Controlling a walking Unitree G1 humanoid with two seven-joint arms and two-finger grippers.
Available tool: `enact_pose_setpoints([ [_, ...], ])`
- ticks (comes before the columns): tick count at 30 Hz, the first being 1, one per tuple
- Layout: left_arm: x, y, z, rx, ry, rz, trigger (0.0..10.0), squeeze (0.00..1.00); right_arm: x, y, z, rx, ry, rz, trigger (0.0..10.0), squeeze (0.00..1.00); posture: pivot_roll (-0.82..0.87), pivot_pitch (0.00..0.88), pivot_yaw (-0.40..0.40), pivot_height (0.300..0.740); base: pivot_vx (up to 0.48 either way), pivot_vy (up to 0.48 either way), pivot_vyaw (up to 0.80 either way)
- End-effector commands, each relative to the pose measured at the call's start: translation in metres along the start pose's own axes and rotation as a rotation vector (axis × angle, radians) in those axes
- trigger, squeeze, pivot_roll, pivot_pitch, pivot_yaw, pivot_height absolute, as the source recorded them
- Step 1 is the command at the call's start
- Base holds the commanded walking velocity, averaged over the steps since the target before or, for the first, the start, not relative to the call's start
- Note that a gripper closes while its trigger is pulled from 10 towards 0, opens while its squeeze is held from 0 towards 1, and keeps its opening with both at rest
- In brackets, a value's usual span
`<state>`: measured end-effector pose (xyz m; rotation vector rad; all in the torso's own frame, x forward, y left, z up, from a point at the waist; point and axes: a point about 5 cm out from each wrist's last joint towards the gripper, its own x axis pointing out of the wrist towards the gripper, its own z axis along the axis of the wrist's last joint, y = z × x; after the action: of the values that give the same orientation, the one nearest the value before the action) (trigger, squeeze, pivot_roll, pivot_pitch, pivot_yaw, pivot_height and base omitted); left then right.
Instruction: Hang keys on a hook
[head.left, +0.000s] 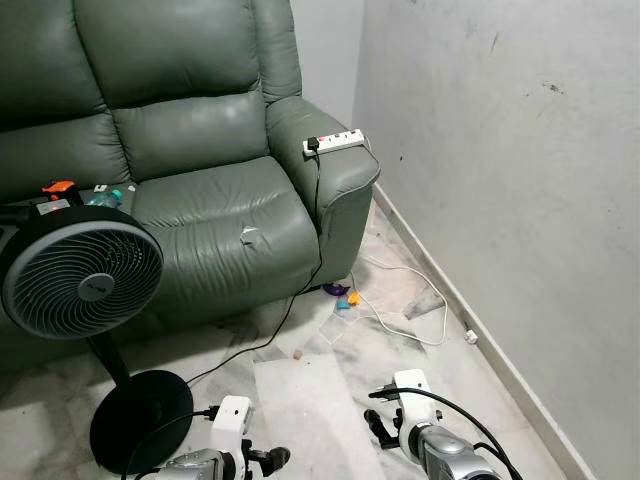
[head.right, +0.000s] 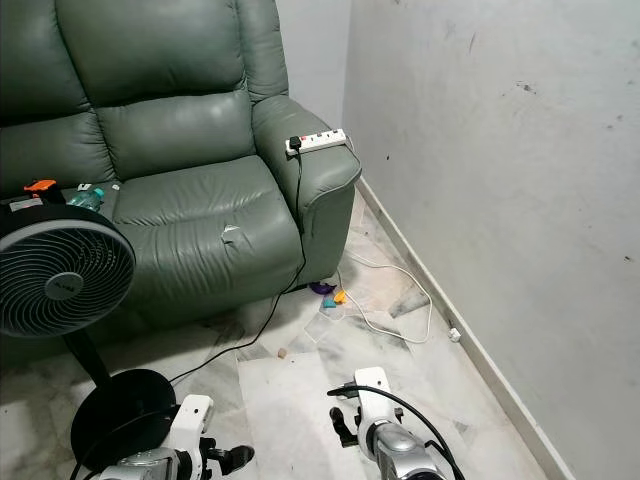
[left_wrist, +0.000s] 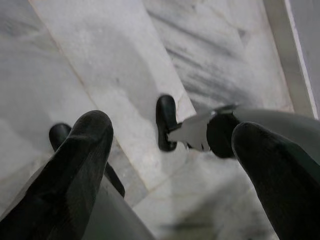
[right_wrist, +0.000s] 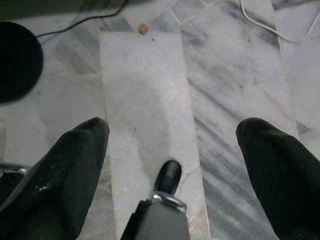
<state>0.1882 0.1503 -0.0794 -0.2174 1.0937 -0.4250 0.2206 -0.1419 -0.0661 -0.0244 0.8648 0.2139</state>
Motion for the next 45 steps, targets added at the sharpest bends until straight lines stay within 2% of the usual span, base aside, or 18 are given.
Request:
enact_pose_setpoints([
  [1,-0.001,0.0,-0.008,-0.002,0.045,-0.026,10.0,0.0,-0.002,-0.004,-0.007,0.026,0.02,-0.022,10.0,0.0,0.03,0.034,-0.019,0.74,0.0,0.0,0.0],
  [5,0.0,-0.007,-0.025,0.045,0.143,-0.101,10.0,0.0,-0.004,-0.011,-0.013,0.034,0.042,-0.05,10.0,0.0,0.02,0.035,-0.014,0.74,0.0,0.0,0.0],
  [6,0.001,-0.01,-0.032,0.093,0.181,-0.114,10.0,0.0,-0.005,-0.015,-0.015,0.047,0.047,-0.071,10.0,0.0,0.01,0.03,-0.005,0.74,0.0,0.0,0.0],
  [11,0.003,-0.015,-0.04,0.152,0.221,-0.122,10.0,0.0,-0.009,-0.029,-0.018,0.082,0.047,-0.128,10.0,0.0,-0.05,0.023,0.034,0.74,0.0,0.0,0.0],
  [17,0.004,-0.017,-0.037,0.194,0.223,-0.13,10.0,0.0,-0.013,-0.038,-0.028,0.132,0.053,-0.176,10.0,0.0,-0.09,0.022,0.06,0.74,0.0,0.0,0.0],
  [19,0.005,-0.016,-0.033,0.256,0.225,-0.114,10.0,0.0,-0.017,-0.041,-0.036,0.15,0.065,-0.196,10.0,0.0,-0.1,0.022,0.066,0.74,0.0,0.0,0.0],
  [20,0.005,-0.016,-0.033,0.256,0.225,-0.114,10.0,0.0,-0.017,-0.041,-0.036,0.15,0.065,-0.196,10.0,0.0,-0.1,0.022,0.066,0.74,0.0,0.0,0.0],
  [21,0.005,-0.014,-0.028,0.309,0.21,-0.07,10.0,0.0,-0.019,-0.043,-0.042,0.144,0.079,-0.203,10.0,0.0,-0.1,0.017,0.065,0.74,0.0,0.0,0.0],
  [22,0.004,-0.007,-0.021,0.342,0.168,0.023,10.0,0.0,-0.021,-0.045,-0.048,0.139,0.096,-0.213,10.0,0.0,-0.1,0.016,0.062,0.74,0.0,0.0,0.0],
  [24,0.003,-0.004,-0.018,0.331,0.144,0.059,10.0,0.0,-0.022,-0.047,-0.05,0.137,0.102,-0.218,10.0,0.0,-0.1,0.015,0.062,0.74,0.0,0.0,0.0],
  [26,0.002,0.0,-0.014,0.286,0.108,0.097,10.0,0.0,-0.025,-0.051,-0.054,0.136,0.111,-0.229,10.0,0.0,-0.1,0.016,0.058,0.74,0.0,0.0,0.0],
  [28,0.001,0.003,-0.015,0.287,0.105,0.112,10.0,0.0,-0.027,-0.056,-0.057,0.141,0.114,-0.24,10.0,0.0,-0.1,0.016,0.052,0.74,0.0,0.0,0.0],
  [33,-0.005,0.013,-0.025,0.244,0.105,0.14,10.0,0.0,-0.031,-0.066,-0.056,0.19,0.095,-0.268,10.0,0.0,-0.09,0.017,0.049,0.74,0.0,0.0,0.0],
  [37,-0.015,0.029,-0.035,0.182,0.065,0.222,10.0,0.0,-0.034,-0.074,-0.058,0.2,0.101,-0.283,10.0,0.0,-0.09,0.017,0.048,0.74,0.0,0.0,0.0],
  [39,-0.016,0.031,-0.036,0.171,0.05,0.243,10.0,0.0,-0.034,-0.074,-0.059,0.211,0.102,-0.282,10.0,0.0,-0.09,0.017,0.048,0.74,0.0,0.0,0.0],
  [42,-0.021,0.04,-0.029,0.094,-0.046,0.333,10.0,0.0,-0.033,-0.072,-0.057,0.247,0.083,-0.255,10.0,0.0,-0.08,0.018,0.043,0.74,0.0,0.0,0.0],
  [44,-0.022,0.041,-0.027,0.078,-0.066,0.342,10.0,0.0,-0.032,-0.069,-0.055,0.255,0.074,-0.23,10.0,0.0,-0.08,0.018,0.043,0.74,0.0,0.0,0.0],
  [45,-0.021,0.04,-0.027,0.089,-0.068,0.332,10.0,0.0,-0.027,-0.061,-0.047,0.238,0.041,-0.177,10.0,0.0,-0.08,0.019,0.042,0.74,0.0,0.0,0.0],
])
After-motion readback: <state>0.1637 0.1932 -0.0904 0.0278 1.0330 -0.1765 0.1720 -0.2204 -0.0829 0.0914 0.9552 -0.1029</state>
